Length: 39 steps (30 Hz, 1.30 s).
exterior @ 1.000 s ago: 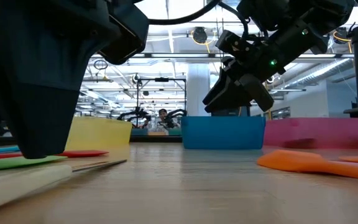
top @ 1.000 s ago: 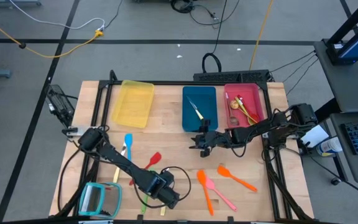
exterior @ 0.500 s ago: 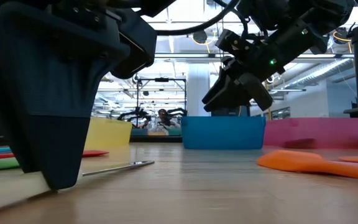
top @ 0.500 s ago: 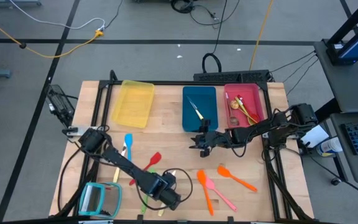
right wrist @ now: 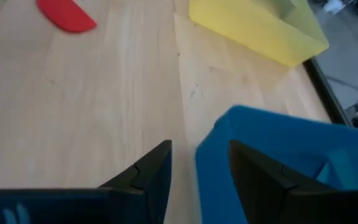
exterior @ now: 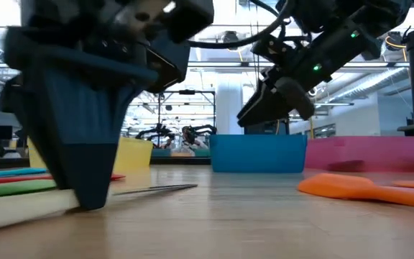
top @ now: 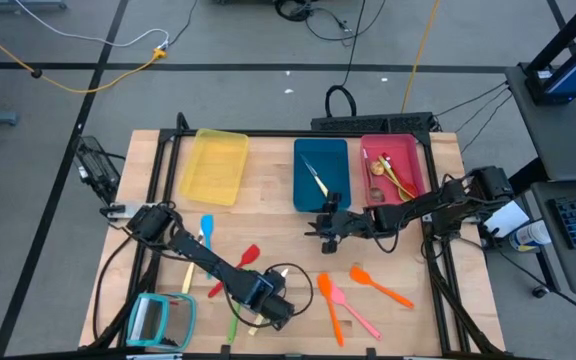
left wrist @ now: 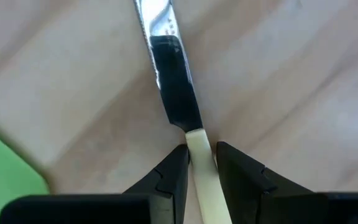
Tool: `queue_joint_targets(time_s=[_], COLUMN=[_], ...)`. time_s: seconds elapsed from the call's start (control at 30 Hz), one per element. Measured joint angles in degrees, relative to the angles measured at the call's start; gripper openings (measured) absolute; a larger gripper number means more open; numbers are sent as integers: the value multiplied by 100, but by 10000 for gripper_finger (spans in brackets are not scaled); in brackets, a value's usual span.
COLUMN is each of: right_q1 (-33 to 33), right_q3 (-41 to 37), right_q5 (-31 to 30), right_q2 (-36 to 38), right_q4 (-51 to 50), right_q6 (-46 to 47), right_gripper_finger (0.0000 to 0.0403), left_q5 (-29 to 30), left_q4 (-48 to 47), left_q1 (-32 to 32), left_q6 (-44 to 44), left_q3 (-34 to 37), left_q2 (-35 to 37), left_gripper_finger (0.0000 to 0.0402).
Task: Pick & Place Kitchen Items
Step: Put the bottom yellow table knife into the blue bin
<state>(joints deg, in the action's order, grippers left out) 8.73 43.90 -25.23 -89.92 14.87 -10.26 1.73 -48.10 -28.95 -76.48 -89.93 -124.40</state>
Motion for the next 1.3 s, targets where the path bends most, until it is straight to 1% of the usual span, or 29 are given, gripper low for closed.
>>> queue_joint_targets(time_s=[0.17,0.3,0.43,0.6,0.67,0.77,0.87,0.97,1.03,1.07,1.13,1.3], right_q1=[270,524,741,930,970,982,977,977,977,977,977,977], right_q3=[-4,-47,-350,-862,-1092,-1432,-1747,-2047,-2214,-2295,-2426,-2529], right_q5=[6,2,0,-4,-4,-4,-2,-2,0,0,2,-7], right_q2=[524,1076,1636,2218,2421,2654,2844,2997,3057,3087,3117,3144], right_q4=[-926,-1402,-1319,-1248,-1158,-735,-265,148,441,555,746,807], right_q6=[455,837,1100,1569,1775,2018,2231,2330,2332,2332,2332,2327], right_gripper_finger=[144,143,142,141,141,141,141,140,139,139,139,139], left_q5=[194,219,261,336,399,431,437,804,1277,1361,1723,2408], left_q4=[-312,-319,-333,-355,-345,-345,-344,-352,-384,-382,-355,-137], left_q1=[169,273,294,258,252,281,383,521,617,688,821,1387], left_q6=[237,812,1277,1377,1391,1604,1668,1897,2099,2201,2453,3297], left_q3=[2,9,13,15,17,22,28,47,63,63,56,48], left_q2=[0,0,0,0,0,30,73,174,278,368,549,925], left_gripper_finger=[92,92,92,91,76,36,32,33,36,35,33,33])
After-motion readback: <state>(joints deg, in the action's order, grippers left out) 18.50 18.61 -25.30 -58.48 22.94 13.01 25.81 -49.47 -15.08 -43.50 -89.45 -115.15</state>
